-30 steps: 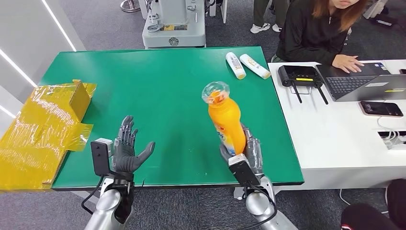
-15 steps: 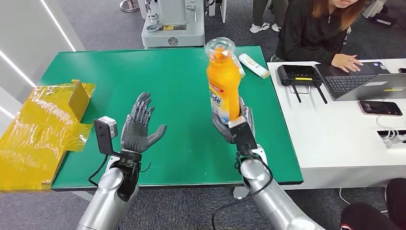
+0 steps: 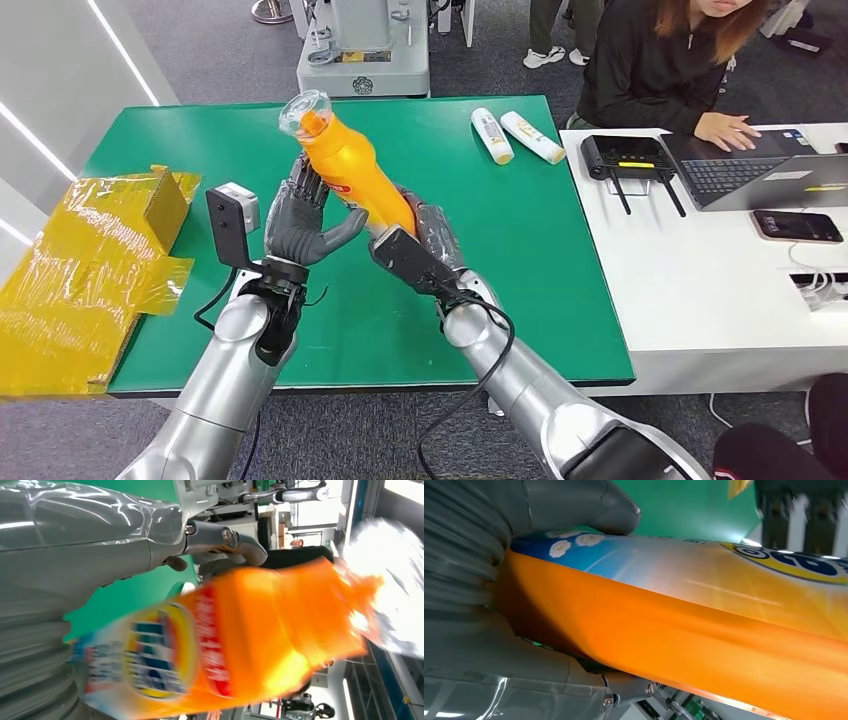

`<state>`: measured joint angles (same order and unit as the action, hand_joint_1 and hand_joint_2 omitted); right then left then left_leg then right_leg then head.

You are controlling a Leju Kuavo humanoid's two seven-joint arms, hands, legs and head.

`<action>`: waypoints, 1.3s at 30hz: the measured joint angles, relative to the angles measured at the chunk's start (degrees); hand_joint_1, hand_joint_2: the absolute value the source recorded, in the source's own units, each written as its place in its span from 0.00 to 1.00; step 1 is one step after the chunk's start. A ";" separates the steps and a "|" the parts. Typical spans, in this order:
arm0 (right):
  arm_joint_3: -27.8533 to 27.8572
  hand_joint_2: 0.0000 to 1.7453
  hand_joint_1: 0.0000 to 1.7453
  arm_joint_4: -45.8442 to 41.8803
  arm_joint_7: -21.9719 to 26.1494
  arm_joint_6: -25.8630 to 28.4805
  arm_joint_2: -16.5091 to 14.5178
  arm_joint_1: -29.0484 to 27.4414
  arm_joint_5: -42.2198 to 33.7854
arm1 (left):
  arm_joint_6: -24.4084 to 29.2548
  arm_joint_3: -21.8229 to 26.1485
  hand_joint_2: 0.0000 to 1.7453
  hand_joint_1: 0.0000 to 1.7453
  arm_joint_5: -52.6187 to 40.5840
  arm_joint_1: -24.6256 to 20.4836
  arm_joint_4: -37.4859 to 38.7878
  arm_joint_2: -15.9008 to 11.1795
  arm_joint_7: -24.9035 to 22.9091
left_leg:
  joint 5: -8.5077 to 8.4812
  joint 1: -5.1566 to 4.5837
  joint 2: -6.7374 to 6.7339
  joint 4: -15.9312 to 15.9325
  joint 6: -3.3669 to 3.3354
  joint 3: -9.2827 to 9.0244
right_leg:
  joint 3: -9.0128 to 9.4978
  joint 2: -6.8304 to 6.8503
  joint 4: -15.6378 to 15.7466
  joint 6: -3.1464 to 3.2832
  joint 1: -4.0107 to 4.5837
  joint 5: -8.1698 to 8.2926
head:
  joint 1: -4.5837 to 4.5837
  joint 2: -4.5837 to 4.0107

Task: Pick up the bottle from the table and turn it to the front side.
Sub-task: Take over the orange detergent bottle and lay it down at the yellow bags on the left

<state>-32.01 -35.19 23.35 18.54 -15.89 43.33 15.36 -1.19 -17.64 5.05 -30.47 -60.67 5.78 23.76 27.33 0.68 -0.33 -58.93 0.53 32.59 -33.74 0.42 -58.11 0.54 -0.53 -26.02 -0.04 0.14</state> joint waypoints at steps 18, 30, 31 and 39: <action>-4.49 1.00 1.00 6.04 -7.16 1.23 -0.66 1.69 8.96 | -0.28 -0.04 1.00 0.00 -4.44 -7.92 9.48 -1.31 -2.35 | 0.00 0.00 -0.03 -0.05 0.00 0.02 | -0.05 -0.04 0.01 0.00 0.00 0.01 | 0.00 0.01; -4.77 1.00 1.00 6.75 -8.74 17.93 1.29 1.70 18.14 | -8.39 -0.99 1.00 1.00 3.10 -9.16 13.68 -0.07 -9.91 | 0.00 -0.01 0.00 -0.11 -0.01 0.10 | -0.04 0.00 0.01 -0.01 -0.01 0.02 | 0.02 0.01; -4.54 1.00 1.00 6.47 -9.04 19.17 1.61 1.68 19.83 | -9.69 -1.01 1.00 1.00 5.65 -9.12 13.73 0.15 -11.32 | 0.01 -0.02 -0.01 -0.11 -0.01 0.10 | -0.04 -0.01 0.01 -0.03 -0.01 0.03 | 0.02 0.01; 2.43 1.00 1.00 1.97 -10.04 20.56 2.77 0.22 35.57 | -15.23 -1.03 1.00 1.00 24.78 -8.64 13.83 0.20 -18.42 | 0.01 0.01 0.00 -0.14 -0.01 0.11 | -0.06 0.00 0.01 -0.06 0.00 0.05 | 0.00 0.01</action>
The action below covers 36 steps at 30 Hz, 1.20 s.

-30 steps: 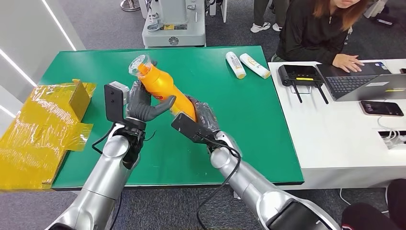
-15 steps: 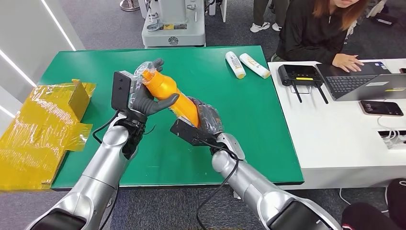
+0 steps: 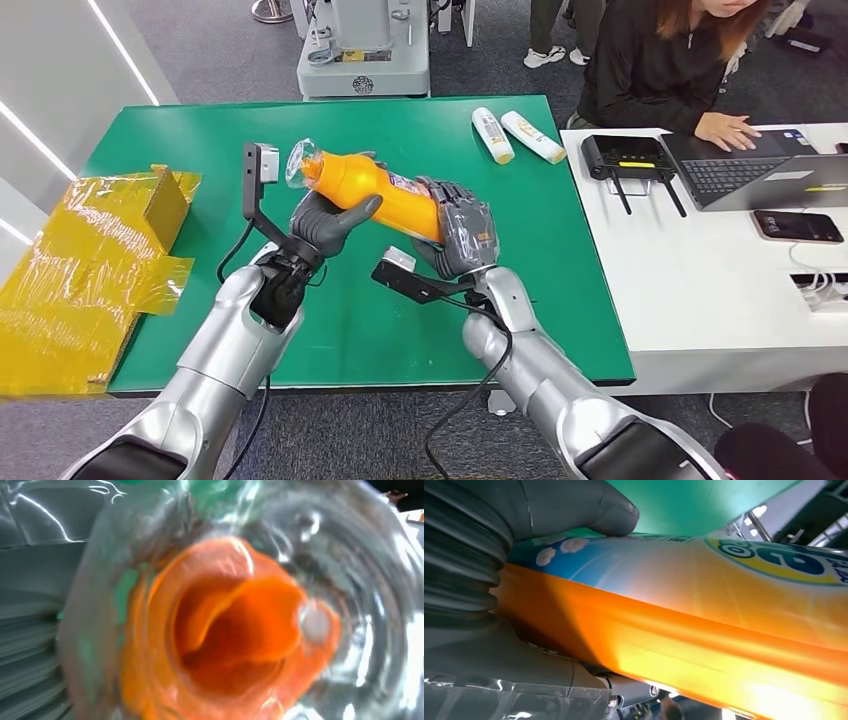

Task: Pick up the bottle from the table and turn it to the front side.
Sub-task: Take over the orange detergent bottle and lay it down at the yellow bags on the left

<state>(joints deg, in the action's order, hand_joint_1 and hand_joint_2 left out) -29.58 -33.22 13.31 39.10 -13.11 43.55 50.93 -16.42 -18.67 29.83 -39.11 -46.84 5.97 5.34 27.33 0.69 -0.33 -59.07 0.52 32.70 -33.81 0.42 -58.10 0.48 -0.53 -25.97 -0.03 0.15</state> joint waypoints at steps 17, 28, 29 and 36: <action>6.20 1.00 1.00 -1.04 1.85 -0.19 -1.97 -1.24 4.53 | 10.06 0.05 1.00 0.37 0.44 1.87 -1.19 3.52 10.55 | 0.00 -0.02 0.03 -0.03 0.00 0.07 | 0.00 0.04 0.00 -0.01 0.00 0.01 | 0.01 0.00; 6.36 1.00 1.00 1.48 2.82 -2.17 -4.78 -1.16 -1.80 | 15.22 0.04 1.00 0.00 -7.17 2.05 -2.26 4.43 13.60 | 0.00 0.00 0.03 -0.02 0.00 0.07 | -0.02 0.04 -0.02 -0.01 0.00 0.00 | 0.00 0.01; 6.36 1.00 1.00 1.61 2.90 -2.13 -4.89 -1.19 -1.86 | 15.33 0.04 1.00 0.00 -7.34 2.09 -2.32 4.43 13.65 | 0.00 0.00 0.03 -0.02 0.00 0.07 | -0.02 0.04 -0.02 -0.01 0.00 0.00 | 0.01 0.01; 6.36 1.00 1.00 2.33 3.12 -2.45 -5.34 -1.27 -2.85 | 16.32 0.04 1.00 0.25 -8.12 2.28 -2.52 4.44 14.11 | 0.00 -0.02 0.03 -0.03 0.00 0.08 | -0.02 0.04 -0.01 -0.01 0.00 0.01 | 0.01 0.00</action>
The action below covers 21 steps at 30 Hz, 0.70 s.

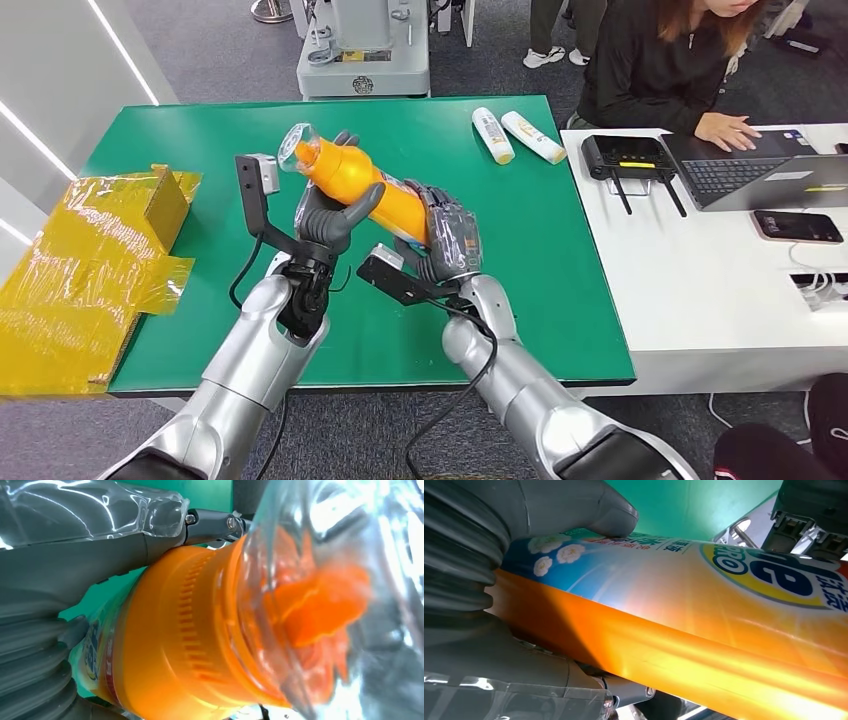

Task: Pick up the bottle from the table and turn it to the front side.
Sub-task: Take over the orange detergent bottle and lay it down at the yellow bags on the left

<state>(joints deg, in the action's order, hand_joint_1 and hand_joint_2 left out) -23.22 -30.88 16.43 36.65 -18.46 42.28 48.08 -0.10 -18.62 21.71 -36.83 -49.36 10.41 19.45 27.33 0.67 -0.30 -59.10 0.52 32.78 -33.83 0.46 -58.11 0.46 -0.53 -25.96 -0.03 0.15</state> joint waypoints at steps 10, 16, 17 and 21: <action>-0.39 1.00 1.00 0.79 -0.18 -0.17 -0.50 -0.08 -1.96 | -0.13 0.19 1.00 0.96 0.66 0.53 -0.40 0.19 -0.47 | 0.00 0.01 0.00 0.00 0.00 0.00 | 0.00 0.00 0.00 0.00 0.00 0.00 | 0.01 -0.01; -0.48 1.00 1.00 1.38 0.29 0.80 -0.97 -0.42 -4.12 | -1.17 0.55 1.00 0.96 2.81 0.87 -0.76 0.35 -1.59 | 0.00 0.01 0.00 0.00 0.00 0.00 | -0.02 -0.01 0.00 0.00 0.00 0.00 | -0.01 -0.01; -0.56 1.00 1.00 1.55 0.38 1.14 -1.02 -0.45 -4.47 | -1.48 0.63 1.00 0.97 3.51 0.94 -0.80 0.43 -1.91 | 0.00 0.00 0.00 0.00 0.00 0.00 | -0.02 -0.01 0.00 0.00 0.00 0.00 | 0.00 -0.01; -0.79 1.00 1.00 2.08 0.36 1.81 -1.08 -0.49 -4.87 | -2.09 1.06 1.00 0.97 4.92 1.19 -0.80 0.84 -2.42 | 0.00 0.00 -0.01 0.00 0.00 0.00 | -0.02 -0.01 0.00 0.00 0.00 0.00 | 0.01 0.00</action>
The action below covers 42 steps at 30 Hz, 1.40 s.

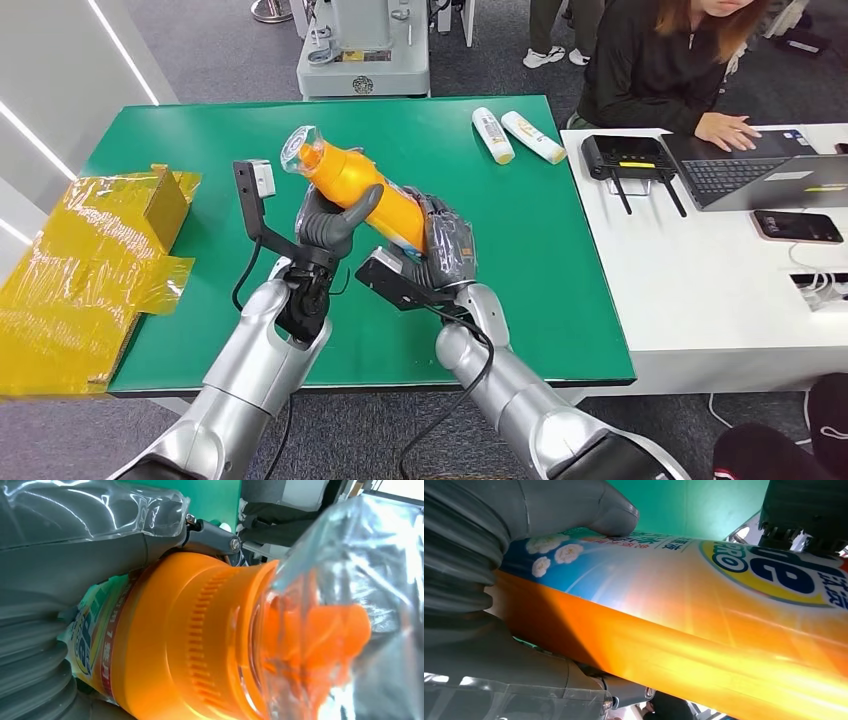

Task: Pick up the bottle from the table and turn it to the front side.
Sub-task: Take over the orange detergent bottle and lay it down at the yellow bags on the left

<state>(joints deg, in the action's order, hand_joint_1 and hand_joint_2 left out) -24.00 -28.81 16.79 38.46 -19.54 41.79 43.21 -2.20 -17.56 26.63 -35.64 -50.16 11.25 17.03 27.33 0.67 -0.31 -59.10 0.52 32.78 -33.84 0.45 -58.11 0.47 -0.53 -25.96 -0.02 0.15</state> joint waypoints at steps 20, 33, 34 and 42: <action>0.34 1.00 0.00 -0.36 4.29 -7.60 -0.11 -0.91 -9.11 | 0.01 0.58 1.00 1.00 -1.40 0.83 -0.51 0.73 1.07 | 0.00 0.00 -0.01 0.00 0.00 0.00 | 0.00 -0.01 0.00 0.00 0.00 0.00 | 0.00 -0.01; 1.41 0.00 0.00 -3.39 8.32 -20.42 0.03 -3.63 -21.40 | 2.15 0.56 1.00 1.00 -6.83 0.70 -0.49 -0.40 3.87 | 0.00 0.01 -0.04 0.00 0.00 -0.01 | -0.01 -0.04 0.00 0.00 0.00 0.00 | 0.01 0.00; 1.60 0.00 0.00 -5.22 9.20 -25.78 0.26 -5.26 -26.41 | 2.68 0.56 1.00 1.00 -9.78 0.54 -0.23 -1.18 5.50 | 0.00 0.01 -0.05 0.00 0.00 -0.01 | -0.03 -0.05 0.00 0.00 0.00 0.00 | 0.00 -0.01; -1.53 1.00 0.00 -22.20 10.53 -36.92 4.15 -17.81 -45.10 | 5.86 0.73 1.00 1.00 -27.77 -4.31 3.64 -7.56 10.33 | 0.00 0.03 -0.04 0.03 0.01 0.06 | -0.12 -0.05 -0.02 0.00 0.01 -0.01 | -0.01 0.00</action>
<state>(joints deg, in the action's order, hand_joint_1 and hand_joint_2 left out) -25.54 -51.01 27.32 1.54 -15.39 23.98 -1.89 3.66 -16.83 -1.14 -39.95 -46.52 3.69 27.35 27.33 0.70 -0.35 -59.08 0.52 32.84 -33.96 0.40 -58.13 0.47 -0.52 -25.97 -0.03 0.15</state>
